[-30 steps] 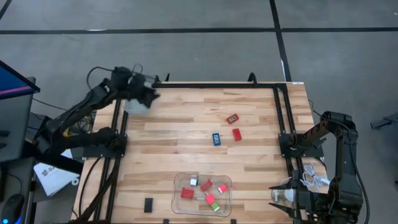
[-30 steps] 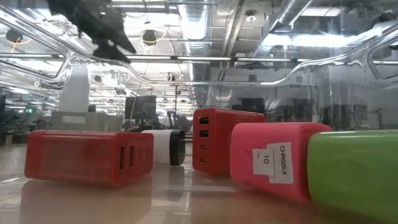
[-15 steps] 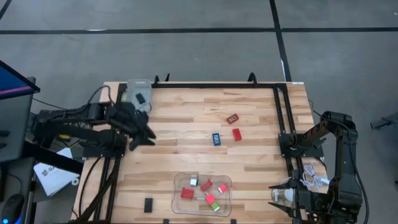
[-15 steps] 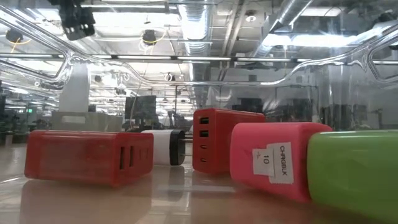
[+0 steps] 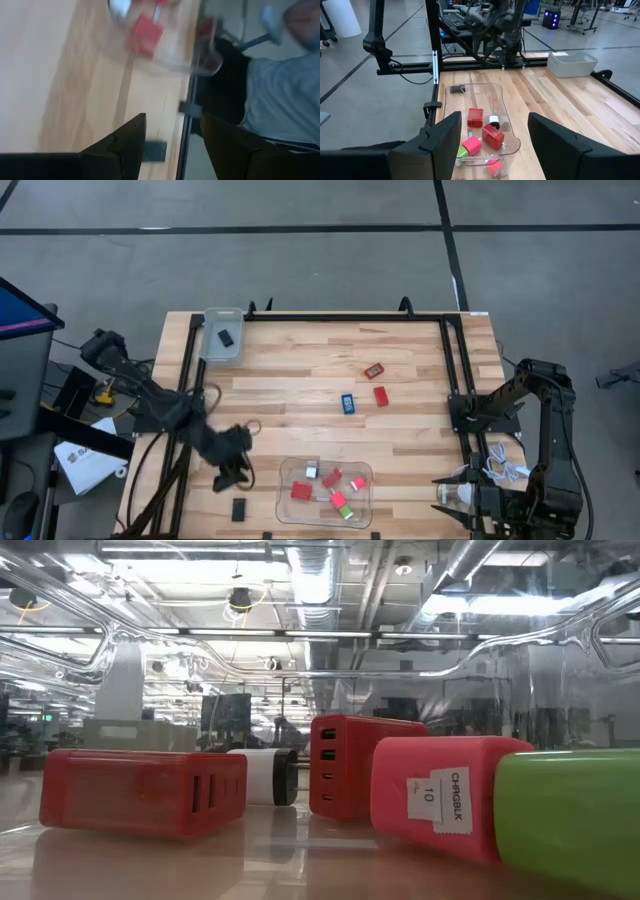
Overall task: Pick & Place Office items
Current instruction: Put the black digital clock into the gray bin
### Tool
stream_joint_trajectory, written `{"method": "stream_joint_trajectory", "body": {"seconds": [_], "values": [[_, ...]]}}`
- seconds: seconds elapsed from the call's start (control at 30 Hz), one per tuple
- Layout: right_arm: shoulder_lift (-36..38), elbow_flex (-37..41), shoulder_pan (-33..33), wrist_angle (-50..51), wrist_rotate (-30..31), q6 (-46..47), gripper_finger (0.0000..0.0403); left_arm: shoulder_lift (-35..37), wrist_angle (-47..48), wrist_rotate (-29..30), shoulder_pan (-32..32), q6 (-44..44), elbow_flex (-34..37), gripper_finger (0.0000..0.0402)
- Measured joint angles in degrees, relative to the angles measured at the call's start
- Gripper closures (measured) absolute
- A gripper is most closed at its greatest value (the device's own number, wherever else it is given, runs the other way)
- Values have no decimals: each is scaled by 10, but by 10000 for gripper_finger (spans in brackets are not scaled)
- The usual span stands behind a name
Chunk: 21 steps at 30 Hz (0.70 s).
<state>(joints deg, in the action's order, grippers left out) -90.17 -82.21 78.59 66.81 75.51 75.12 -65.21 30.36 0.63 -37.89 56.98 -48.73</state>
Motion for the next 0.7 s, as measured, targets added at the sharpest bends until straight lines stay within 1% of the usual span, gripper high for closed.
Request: {"method": "stream_joint_trajectory", "body": {"seconds": [0.1, 0.23, 0.33, 0.5, 0.6, 0.7], "values": [[0, 0, 0, 0, 2, 6, 179, -37, 0, 28, -50, 86, 0, 215], [0, 0, 0, 0, 10, 14, 179, -74, -20, 68, -101, 237, 0, 215], [3, 0, -1, 0, 12, 14, 179, -99, -54, 74, -136, 330, 0, 215], [5, 0, -9, 1, 14, 10, 179, -137, -104, 65, -172, 437, 0, 215], [5, 0, -15, 5, 13, 10, 179, -158, -113, 28, -182, 507, 0, 215], [5, 0, -16, 5, 12, 9, 179, -176, -113, 13, -190, 568, 0, 215]]}}
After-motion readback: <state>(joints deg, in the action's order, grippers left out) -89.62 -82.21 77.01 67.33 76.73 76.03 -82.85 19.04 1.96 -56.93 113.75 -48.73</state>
